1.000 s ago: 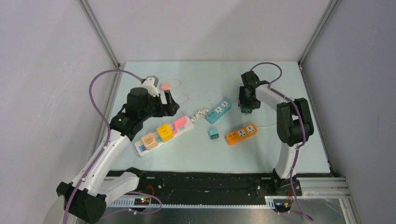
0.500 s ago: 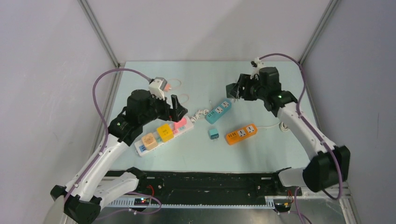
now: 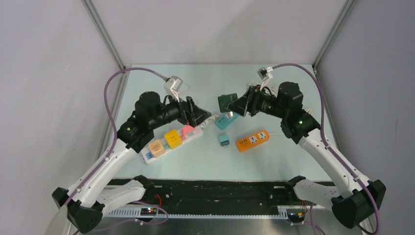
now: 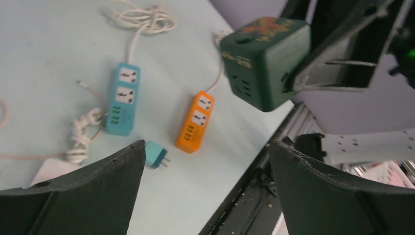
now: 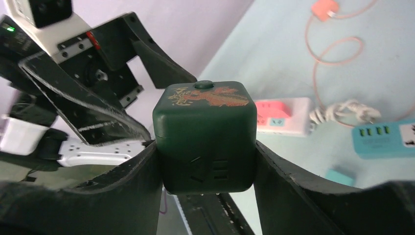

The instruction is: Insert the plug

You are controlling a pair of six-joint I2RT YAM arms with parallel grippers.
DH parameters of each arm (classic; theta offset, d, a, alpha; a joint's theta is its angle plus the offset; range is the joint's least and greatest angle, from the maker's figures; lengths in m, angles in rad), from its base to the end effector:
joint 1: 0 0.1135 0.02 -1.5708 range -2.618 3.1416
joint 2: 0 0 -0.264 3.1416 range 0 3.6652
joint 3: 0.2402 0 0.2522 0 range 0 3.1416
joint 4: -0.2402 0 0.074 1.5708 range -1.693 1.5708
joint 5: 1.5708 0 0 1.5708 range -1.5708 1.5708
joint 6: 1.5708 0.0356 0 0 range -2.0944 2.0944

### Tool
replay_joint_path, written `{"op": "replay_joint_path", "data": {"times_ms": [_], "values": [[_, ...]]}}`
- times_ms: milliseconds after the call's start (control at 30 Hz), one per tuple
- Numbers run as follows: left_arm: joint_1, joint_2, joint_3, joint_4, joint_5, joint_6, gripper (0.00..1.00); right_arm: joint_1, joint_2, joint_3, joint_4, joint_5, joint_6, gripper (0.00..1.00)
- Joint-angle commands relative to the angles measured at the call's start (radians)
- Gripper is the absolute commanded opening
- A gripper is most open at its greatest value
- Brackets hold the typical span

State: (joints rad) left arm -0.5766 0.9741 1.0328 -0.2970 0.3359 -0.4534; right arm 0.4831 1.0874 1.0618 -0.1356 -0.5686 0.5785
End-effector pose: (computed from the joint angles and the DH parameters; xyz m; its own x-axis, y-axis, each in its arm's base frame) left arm 0.1757 -0.1283 0.3807 -0.5210 -0.1545 -0.8395 0.6174 0.6109 -0.4956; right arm 0.2093 0.1314 0.3843 -0.5904 0.2106 -0.7792 -0.6441 0.4589 0.6120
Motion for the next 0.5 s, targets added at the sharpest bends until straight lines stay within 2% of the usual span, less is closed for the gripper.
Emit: {"op": "replay_joint_path", "data": {"times_ms": [0, 100, 200, 300, 367, 467], "values": [[-0.043, -0.054, 0.003, 0.133, 0.097, -0.003, 1.00, 0.023, -0.042, 0.010, 0.177, -0.066, 0.103, 0.50], [-0.045, -0.072, -0.027, 0.185, 0.126, -0.035, 1.00, 0.043, -0.039, 0.000, 0.229, -0.105, 0.147, 0.50], [-0.046, -0.079, -0.065, 0.334, 0.190, -0.131, 0.99, 0.070, -0.033, -0.004, 0.273, -0.124, 0.172, 0.50], [-0.048, -0.061, -0.087, 0.433, 0.264, -0.194, 0.89, 0.086, -0.033, -0.016, 0.307, -0.136, 0.203, 0.50], [-0.050, -0.047, -0.085, 0.441, 0.282, -0.211, 0.83, 0.093, -0.034, -0.019, 0.331, -0.144, 0.221, 0.50], [-0.052, -0.035, -0.083, 0.448, 0.289, -0.225, 0.78, 0.100, -0.035, -0.020, 0.359, -0.150, 0.231, 0.51]]}}
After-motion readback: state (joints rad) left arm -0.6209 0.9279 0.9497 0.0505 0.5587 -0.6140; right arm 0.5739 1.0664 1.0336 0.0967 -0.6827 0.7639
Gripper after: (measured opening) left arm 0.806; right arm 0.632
